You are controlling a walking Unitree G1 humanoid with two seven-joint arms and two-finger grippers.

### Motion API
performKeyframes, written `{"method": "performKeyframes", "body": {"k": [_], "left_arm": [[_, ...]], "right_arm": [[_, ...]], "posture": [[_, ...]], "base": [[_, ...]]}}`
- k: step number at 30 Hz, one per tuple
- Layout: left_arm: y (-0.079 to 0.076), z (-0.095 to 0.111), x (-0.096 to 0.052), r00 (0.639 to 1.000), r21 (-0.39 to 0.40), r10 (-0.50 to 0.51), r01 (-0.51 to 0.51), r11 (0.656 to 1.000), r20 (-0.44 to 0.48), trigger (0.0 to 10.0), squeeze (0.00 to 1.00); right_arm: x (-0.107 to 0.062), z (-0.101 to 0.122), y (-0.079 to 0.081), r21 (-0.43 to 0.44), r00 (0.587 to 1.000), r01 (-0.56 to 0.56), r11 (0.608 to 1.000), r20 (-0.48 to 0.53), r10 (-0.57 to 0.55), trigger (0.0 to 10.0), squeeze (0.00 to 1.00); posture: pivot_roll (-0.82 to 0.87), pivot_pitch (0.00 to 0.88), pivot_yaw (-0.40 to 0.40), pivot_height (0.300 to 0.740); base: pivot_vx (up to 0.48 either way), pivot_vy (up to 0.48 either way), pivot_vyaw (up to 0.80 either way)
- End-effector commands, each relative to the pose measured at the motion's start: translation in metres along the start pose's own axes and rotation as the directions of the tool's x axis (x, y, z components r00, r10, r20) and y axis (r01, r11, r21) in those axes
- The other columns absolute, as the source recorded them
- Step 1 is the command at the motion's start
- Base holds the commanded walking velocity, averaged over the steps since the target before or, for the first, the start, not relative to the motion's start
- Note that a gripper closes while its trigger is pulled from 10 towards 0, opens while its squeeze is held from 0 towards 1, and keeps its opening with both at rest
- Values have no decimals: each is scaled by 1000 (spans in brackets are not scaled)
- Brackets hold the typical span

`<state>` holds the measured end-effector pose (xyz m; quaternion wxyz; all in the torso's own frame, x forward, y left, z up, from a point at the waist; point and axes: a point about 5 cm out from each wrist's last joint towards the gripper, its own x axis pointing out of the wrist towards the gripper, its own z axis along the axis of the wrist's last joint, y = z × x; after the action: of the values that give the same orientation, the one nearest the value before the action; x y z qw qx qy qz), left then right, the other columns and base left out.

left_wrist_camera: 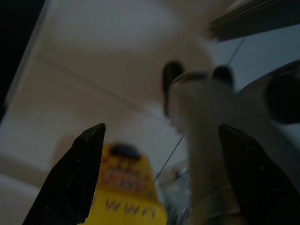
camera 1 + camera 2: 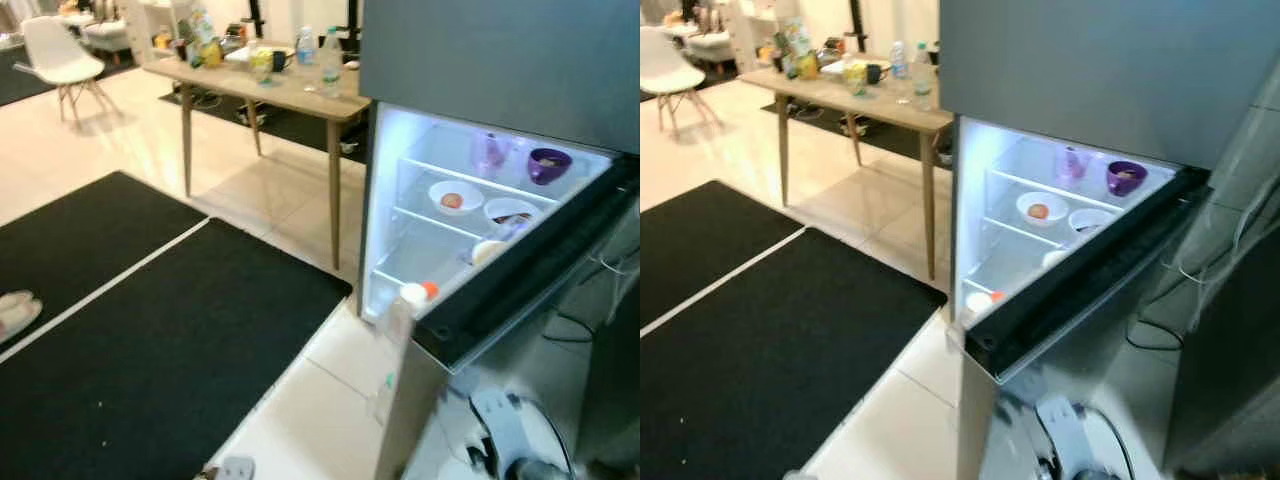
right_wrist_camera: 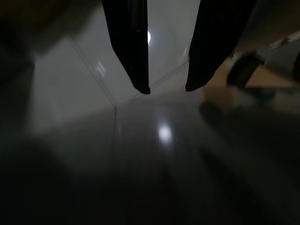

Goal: Restocking fridge

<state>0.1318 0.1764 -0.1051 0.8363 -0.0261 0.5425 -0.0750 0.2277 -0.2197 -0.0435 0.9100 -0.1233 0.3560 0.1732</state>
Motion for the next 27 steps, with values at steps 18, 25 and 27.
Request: {"method": "performKeyframes", "body": {"k": [18, 25, 27], "left_arm": [[-2, -11, -1, 999, -10, -3, 3, 1000, -35, 10000, 0], [0, -12, -1, 999, -18, 3, -4, 1000, -35, 10000, 0], [0, -13, -1, 999, -19, 5, -6, 1000, -36, 10000, 0]], "right_arm": [[1, 199, 39, -235, 646, -322, 917, 653, 394, 10000, 0], [-33, 277, 7, 5, 414, -249, 968, 904, 102, 10000, 0], [-28, 268, 3, 5, 460, -215, 977, 883, 96, 10000, 0]], "posture": [[-50, 0, -15, 740], [-43, 0, -18, 740], [-45, 0, -17, 740]], "base": [[0, 0, 0], [0, 0, 0], [0, 0, 0]]}}
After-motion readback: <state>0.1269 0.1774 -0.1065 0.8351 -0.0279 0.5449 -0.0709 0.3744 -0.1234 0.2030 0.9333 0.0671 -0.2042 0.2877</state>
